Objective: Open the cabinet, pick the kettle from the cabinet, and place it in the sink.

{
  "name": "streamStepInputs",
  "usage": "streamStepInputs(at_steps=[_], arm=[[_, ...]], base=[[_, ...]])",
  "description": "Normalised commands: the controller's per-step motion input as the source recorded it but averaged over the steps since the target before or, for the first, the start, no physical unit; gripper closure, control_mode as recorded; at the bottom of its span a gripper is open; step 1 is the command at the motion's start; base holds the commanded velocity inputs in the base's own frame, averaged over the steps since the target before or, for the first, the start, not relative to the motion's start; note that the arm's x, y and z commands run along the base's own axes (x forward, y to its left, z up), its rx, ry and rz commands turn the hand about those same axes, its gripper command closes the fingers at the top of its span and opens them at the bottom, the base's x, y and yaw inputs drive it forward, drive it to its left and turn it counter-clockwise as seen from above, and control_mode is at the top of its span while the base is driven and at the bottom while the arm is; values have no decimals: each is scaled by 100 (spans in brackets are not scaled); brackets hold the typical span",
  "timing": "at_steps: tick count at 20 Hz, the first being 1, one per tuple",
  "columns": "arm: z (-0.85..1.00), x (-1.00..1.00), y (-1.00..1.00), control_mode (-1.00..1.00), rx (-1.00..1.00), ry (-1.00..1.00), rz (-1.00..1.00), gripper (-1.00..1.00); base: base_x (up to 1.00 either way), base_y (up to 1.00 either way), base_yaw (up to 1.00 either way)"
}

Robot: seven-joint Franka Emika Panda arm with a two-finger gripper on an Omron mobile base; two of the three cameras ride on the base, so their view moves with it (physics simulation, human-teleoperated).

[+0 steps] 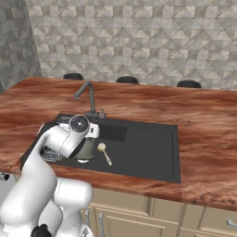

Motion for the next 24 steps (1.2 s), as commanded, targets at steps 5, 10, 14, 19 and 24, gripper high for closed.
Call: streamStepInputs(at_steps=[5,10,14,19,24], arm=[[-29,15,0,-100,0,0,0,100],[-29,14,0,-100,0,0,0,100],[-28,12,0,-100,0,0,0,100],[-28,11,0,-100,0,0,0,100],[-28,16,1,-100,0,0,0,100]], base=[[0,0,0],[0,0,0],[0,0,0],[0,0,0],[0,0,0]])
